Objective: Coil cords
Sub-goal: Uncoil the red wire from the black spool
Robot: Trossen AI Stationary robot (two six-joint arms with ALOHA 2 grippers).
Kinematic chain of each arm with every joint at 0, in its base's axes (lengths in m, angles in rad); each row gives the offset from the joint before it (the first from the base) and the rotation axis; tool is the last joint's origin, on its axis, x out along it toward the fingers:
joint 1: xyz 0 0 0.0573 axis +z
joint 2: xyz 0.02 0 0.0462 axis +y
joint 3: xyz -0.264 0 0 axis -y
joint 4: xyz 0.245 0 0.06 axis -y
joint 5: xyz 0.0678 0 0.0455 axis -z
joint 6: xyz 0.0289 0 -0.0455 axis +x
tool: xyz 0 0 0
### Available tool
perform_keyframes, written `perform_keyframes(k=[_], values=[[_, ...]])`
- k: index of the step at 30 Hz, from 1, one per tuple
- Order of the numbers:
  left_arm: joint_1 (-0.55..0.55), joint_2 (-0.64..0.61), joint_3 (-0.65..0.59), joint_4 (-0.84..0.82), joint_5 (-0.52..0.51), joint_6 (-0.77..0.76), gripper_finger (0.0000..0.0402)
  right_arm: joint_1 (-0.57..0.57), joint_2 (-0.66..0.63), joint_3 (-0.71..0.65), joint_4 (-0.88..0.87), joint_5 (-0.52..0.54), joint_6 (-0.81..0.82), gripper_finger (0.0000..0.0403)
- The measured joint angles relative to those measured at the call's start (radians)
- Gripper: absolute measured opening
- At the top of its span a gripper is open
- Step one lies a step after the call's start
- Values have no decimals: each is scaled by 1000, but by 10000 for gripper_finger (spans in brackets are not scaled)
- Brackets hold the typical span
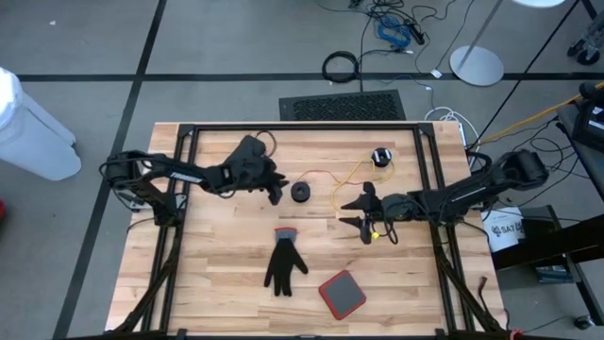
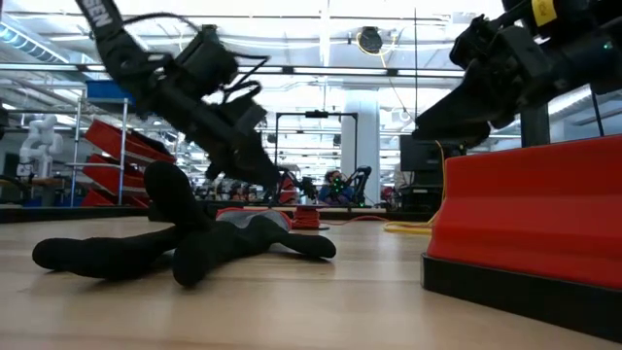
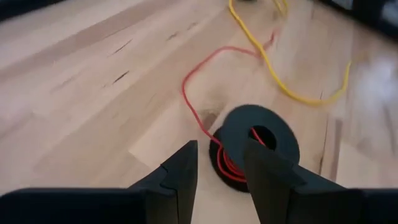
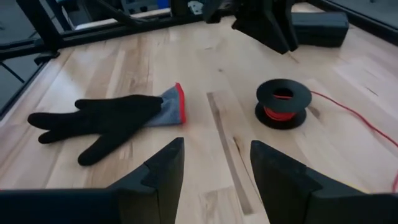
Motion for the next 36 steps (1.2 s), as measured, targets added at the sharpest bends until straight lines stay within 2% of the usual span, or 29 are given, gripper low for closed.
perform_keyframes(k=[5,9,16,25,31,36], values=[[38,19,-90,165,15,-156,132,0,64,0,98,1,-11,171],[38,76,-95,221,52,-177,132,0,126,0,194,4,-29,171],[37,208,-91,375,67,-248,132,-10,251,0,262,142,-21,171],[26,303,-18,441,129,-271,132,-83,383,40,329,150,22,171],[14,310,31,365,141,-264,132,-115,431,83,327,149,15,171],[3,311,34,363,155,-233,131,-132,454,96,328,147,15,171]])
